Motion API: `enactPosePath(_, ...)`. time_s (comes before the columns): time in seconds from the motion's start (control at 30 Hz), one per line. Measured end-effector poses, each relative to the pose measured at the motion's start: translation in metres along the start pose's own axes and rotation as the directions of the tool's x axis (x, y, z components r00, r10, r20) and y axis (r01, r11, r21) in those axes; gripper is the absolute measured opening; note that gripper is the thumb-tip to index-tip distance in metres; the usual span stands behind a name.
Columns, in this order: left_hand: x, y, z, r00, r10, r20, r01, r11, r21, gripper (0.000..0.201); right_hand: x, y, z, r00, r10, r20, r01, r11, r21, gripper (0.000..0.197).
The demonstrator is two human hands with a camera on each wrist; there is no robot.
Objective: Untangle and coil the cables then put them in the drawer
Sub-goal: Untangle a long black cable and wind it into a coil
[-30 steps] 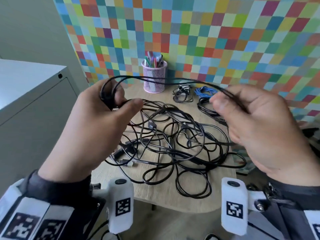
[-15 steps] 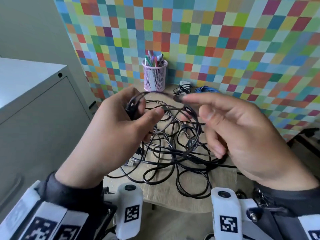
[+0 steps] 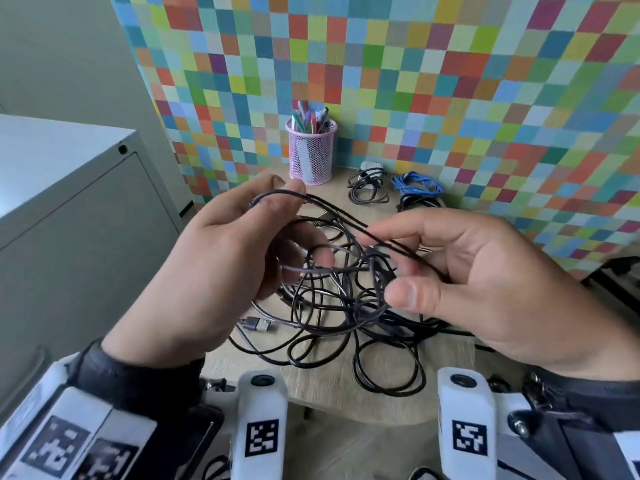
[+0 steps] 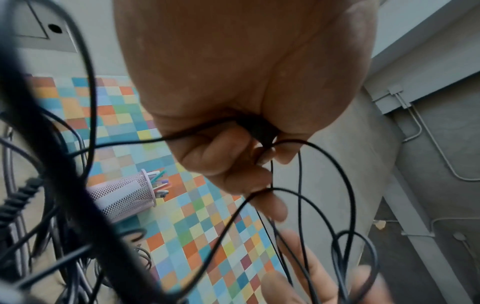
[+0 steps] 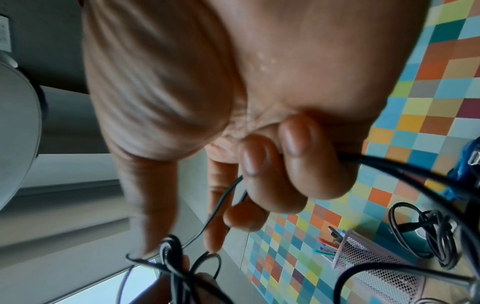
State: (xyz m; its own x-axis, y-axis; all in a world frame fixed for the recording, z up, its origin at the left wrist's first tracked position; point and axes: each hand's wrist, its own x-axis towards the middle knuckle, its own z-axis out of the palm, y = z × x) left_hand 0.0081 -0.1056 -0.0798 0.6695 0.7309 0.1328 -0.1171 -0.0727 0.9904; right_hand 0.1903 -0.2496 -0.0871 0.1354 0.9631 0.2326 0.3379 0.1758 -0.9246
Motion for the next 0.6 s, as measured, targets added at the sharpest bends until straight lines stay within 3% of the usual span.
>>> enactPosePath(0.1,0.000,-0.001,-0.001,0.999,0.009,0.038,-0.009,1.000,0.016,0.039,0.005,0.003,0.000,0.984,-0.038,-0.177,0.051,0.996,0.070,0.012)
enactPosePath(0.23,-0.001,-0.003,-0.007,0.999,-0.011,0.045,0.001,0.977,0.211,0.022,0.007,0.003,-0.008,0.932,0.000,-0.363,0.109,0.954,0.281,0.013)
enactPosePath(0.33,0.002,-0.004,-0.013,0.996,0.044,-0.080,-0.022,0.968,0.249,0.025,0.006,0.001,-0.020,0.913,0.017,-0.408,0.140,0.925,0.353,0.015)
enactPosePath(0.43,0.008,-0.001,-0.019,0.959,0.135,-0.249,-0.109,0.987,0.115,0.032,0.004,0.004,-0.030,0.906,0.005,-0.424,0.150,0.931,0.332,0.028)
enactPosePath(0.53,0.016,0.001,-0.028,0.903,0.173,-0.394,-0.184,0.983,0.011,0.030,0.004,0.006,-0.036,0.853,0.017,-0.521,0.160,0.943,0.292,0.021)
enactPosePath(0.6,0.019,0.001,-0.032,0.888,0.177,-0.423,-0.203,0.979,-0.015,0.031,0.005,0.007,-0.038,0.808,0.056,-0.587,0.165,0.934,0.316,0.013)
